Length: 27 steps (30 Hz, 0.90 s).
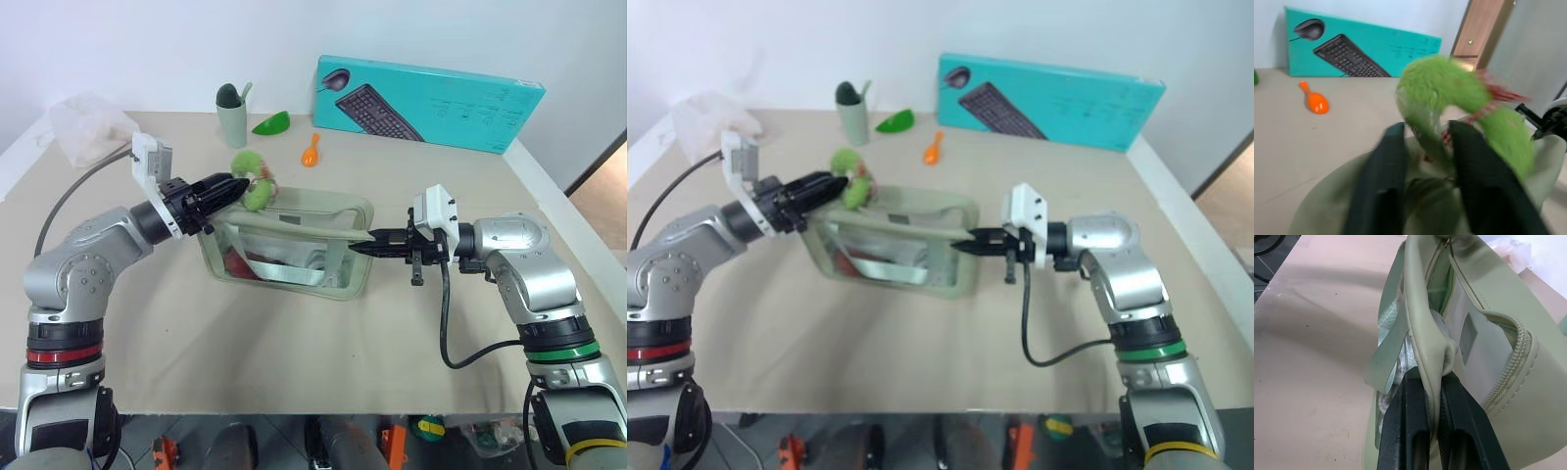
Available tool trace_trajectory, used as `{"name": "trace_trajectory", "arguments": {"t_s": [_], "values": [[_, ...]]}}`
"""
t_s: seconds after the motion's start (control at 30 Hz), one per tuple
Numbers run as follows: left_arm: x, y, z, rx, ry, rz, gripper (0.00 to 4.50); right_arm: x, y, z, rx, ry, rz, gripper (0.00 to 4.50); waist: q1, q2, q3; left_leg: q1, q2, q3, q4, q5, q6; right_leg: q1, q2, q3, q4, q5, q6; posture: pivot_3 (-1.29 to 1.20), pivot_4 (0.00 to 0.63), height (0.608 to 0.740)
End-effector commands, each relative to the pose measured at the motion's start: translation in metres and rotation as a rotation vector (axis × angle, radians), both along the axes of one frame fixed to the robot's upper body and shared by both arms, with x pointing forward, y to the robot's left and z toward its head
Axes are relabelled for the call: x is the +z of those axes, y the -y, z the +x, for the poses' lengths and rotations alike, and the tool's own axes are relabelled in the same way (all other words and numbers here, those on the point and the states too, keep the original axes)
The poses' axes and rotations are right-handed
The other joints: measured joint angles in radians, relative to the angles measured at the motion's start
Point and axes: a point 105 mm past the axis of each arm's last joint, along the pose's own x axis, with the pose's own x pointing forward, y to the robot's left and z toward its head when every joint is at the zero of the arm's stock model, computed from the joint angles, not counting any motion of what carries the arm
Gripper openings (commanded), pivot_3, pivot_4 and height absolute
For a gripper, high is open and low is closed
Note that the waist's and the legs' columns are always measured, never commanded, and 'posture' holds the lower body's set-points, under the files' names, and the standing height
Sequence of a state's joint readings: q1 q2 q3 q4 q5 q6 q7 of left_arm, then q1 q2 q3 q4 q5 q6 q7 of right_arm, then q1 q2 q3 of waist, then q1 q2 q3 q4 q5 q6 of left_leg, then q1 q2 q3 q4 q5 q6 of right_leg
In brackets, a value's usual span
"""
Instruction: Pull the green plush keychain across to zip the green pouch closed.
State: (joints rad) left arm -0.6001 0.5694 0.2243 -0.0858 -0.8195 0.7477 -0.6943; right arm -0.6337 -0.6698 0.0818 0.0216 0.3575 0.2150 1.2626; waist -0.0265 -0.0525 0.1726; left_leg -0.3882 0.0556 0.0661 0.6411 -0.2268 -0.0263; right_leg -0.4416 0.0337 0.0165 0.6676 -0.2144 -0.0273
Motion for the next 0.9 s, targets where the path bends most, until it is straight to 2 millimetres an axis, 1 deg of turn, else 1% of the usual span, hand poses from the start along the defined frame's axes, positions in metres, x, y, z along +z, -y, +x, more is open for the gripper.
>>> {"name": "trace_trajectory", "arguments": {"t_s": [0.03, 0.17, 0.23, 0.27, 0.37, 0.43, 0.5, 0.53, 0.6, 0.63, 0.8, 0.9], "values": [[0.007, -0.002, -0.009, -0.026, 0.025, -0.025, 3.01, 0.011, -0.001, -0.003, 0.017, 0.044, 0.001, 0.0, 0.0, 0.0, 0.0, 0.0, 0.0, 0.0, 0.0, 0.0, 0.0, 0.0, 0.0, 0.0, 0.0, 0.0, 0.0, 0.0, 0.15, 0.74], [0.007, 0.002, -0.021, -0.066, 0.067, -0.001, 4.47, 0.011, -0.003, -0.002, 0.022, 0.044, 0.003, 0.0, 0.0, 0.0, 0.0, 0.0, 0.0, 0.0, 0.0, 0.0, 0.0, 0.0, 0.0, 0.0, 0.0, 0.0, 0.0, 0.0, 0.15, 0.74], [0.015, 0.002, -0.033, -0.111, 0.121, -0.031, 4.47, 0.011, -0.003, -0.002, 0.024, 0.043, 0.002, 0.0, 0.0, 0.0, 0.0, 0.0, 0.0, 0.0, 0.0, 0.0, 0.0, 0.0, -0.001, 0.0, 0.0, 0.0, 0.0, 0.0, 0.15, 0.74], [0.022, -0.002, -0.039, -0.122, 0.148, -0.068, 4.47, 0.011, -0.003, -0.002, 0.026, 0.043, 0.002, 0.0, -0.002, 0.0, 0.0, 0.0, 0.0, 0.0, 0.0, 0.0, 0.0, 0.0, -0.001, 0.0, 0.0, 0.0, 0.0, 0.0, 0.15, 0.74], [0.036, -0.021, -0.048, -0.109, 0.175, -0.156, 4.47, 0.01, -0.004, -0.003, 0.028, 0.041, 0.002, 0.0, -0.002, 0.0, 0.0, 0.0, 0.001, 0.0, 0.0, 0.0, 0.0, 0.0, 0.0, 0.0, 0.0, 0.0, 0.0, 0.0, 0.15, 0.74], [0.034, -0.036, -0.05, -0.064, 0.164, -0.158, 4.47, 0.01, -0.004, -0.003, 0.028, 0.04, 0.002, 0.0, -0.004, 0.0, 0.0, 0.0, 0.001, 0.0, 0.0, 0.0, 0.0, 0.0, 0.001, 0.0, 0.0, 0.0, 0.0, 0.0, 0.15, 0.74], [0.022, -0.051, -0.052, -0.014, 0.124, -0.119, 4.47, 0.01, -0.003, -0.004, 0.028, 0.038, 0.0, 0.0, -0.005, 0.0, 0.0, 0.0, 0.001, 0.0, 0.0, 0.0, 0.0, 0.0, 0.002, 0.0, 0.0, 0.0, 0.0, 0.0, 0.15, 0.74], [0.013, -0.058, -0.053, 0.006, 0.092, -0.091, 4.47, 0.01, -0.003, -0.004, 0.029, 0.036, 0.0, 0.0, -0.005, 0.0, 0.0, 0.001, 0.001, 0.0, -0.001, 0.0, 0.0, 0.0, 0.002, 0.0, 0.0, 0.0, 0.0, 0.0, 0.15, 0.74], [-0.002, -0.063, -0.054, 0.026, 0.042, -0.049, 4.47, 0.01, -0.003, -0.003, 0.029, 0.035, 0.0, 0.0, -0.005, 0.0, 0.0, 0.001, 0.003, 0.0, -0.001, 0.0, 0.0, 0.0, 0.002, 0.0, 0.0, 0.0, 0.0, 0.0, 0.15, 0.74], [-0.008, -0.063, -0.054, 0.027, 0.022, -0.035, 4.47, 0.01, -0.003, -0.003, 0.03, 0.035, 0.0, 0.0, -0.004, 0.0, 0.0, 0.0, 0.003, 0.0, -0.001, 0.0, 0.0, 0.0, 0.001, -0.001, 0.0, 0.0, 0.0, 0.0, 0.15, 0.74], [-0.037, -0.052, -0.05, 0.02, -0.049, 0.018, 4.47, 0.011, -0.004, -0.003, 0.033, 0.037, -0.001, 0.0, -0.002, 0.0, 0.0, 0.001, 0.002, 0.001, 0.0, 0.0, 0.0, 0.0, -0.001, 0.0, 0.0, 0.0, 0.0, 0.0, 0.15, 0.74], [-0.046, -0.047, -0.046, 0.006, -0.068, 0.008, 4.47, 0.011, -0.003, -0.003, 0.034, 0.038, -0.002, 0.0, -0.003, 0.0, 0.0, 0.001, 0.002, 0.001, 0.0, 0.0, 0.0, 0.0, 0.0, 0.0, 0.0, 0.0, 0.0, 0.0, 0.15, 0.74]]}}
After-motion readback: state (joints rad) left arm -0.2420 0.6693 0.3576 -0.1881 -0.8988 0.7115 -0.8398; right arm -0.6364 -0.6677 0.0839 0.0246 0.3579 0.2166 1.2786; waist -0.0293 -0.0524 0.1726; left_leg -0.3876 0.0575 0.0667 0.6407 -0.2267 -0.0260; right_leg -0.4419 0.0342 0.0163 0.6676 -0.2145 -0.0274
